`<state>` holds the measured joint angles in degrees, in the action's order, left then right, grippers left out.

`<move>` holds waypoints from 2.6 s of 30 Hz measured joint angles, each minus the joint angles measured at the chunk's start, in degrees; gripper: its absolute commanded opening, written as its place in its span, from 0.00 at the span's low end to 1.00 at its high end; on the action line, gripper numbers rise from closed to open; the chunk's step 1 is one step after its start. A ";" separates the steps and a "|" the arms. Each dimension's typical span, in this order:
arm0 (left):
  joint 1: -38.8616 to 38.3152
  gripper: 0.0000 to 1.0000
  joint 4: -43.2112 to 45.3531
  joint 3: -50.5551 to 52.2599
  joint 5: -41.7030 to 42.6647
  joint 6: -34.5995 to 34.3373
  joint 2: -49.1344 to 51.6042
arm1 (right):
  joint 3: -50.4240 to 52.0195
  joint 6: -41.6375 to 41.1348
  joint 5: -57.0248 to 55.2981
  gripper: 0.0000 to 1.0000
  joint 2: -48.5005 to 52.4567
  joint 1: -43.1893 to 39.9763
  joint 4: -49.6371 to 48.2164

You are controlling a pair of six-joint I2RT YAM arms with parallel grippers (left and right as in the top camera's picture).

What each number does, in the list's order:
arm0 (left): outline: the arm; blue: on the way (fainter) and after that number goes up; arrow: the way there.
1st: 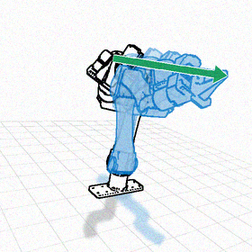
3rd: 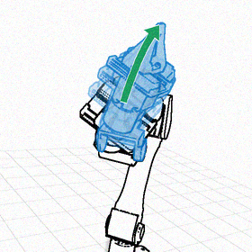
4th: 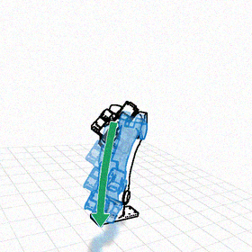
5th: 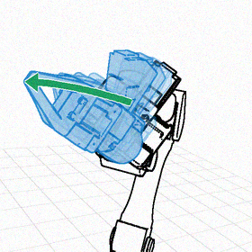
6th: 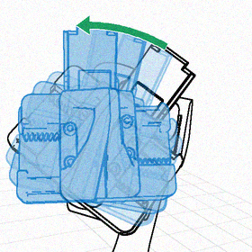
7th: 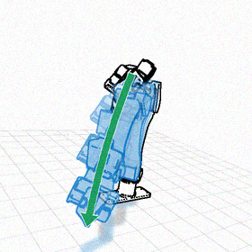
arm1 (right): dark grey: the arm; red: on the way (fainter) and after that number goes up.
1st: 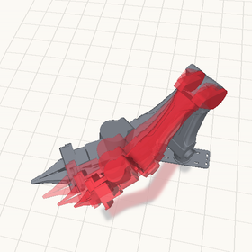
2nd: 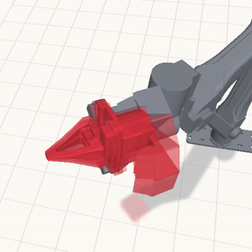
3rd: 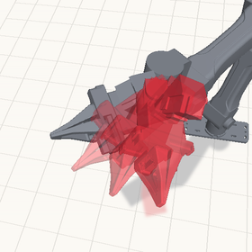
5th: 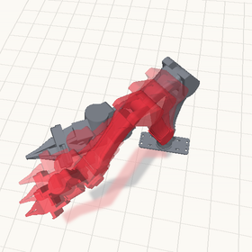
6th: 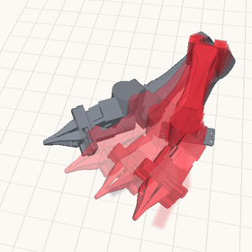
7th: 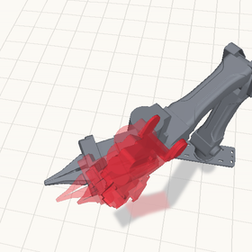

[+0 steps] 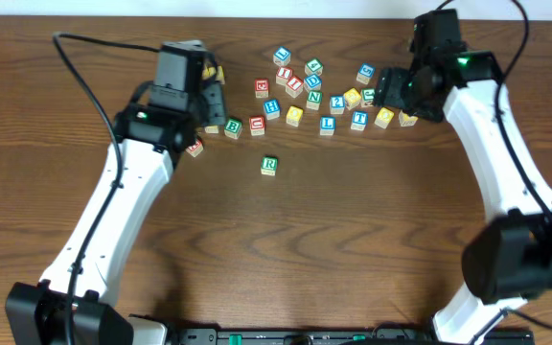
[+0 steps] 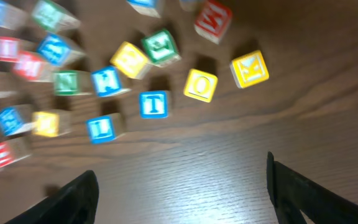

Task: Spell out ROBOT
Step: 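Reach the right gripper to the yellow O block and grasp it, then place the yellow O block just right of the R block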

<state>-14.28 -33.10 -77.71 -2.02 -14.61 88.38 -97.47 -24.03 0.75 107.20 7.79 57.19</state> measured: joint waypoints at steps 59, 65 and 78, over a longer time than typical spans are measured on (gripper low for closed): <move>4.48 0.54 -2.43 0.00 -0.04 -0.22 4.26 | -0.20 6.03 -3.50 0.12 20.11 -1.33 -10.95; 4.48 0.54 -1.01 0.00 -0.04 -0.22 4.28 | -0.20 12.22 2.23 0.11 10.23 0.31 -6.03; 8.46 0.54 -0.90 0.00 -0.04 -0.22 4.33 | 0.15 3.58 3.37 0.09 8.85 19.19 -4.61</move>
<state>-5.82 -34.00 -77.71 -2.07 -14.83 92.71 -97.32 -20.45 4.12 116.05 26.98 52.58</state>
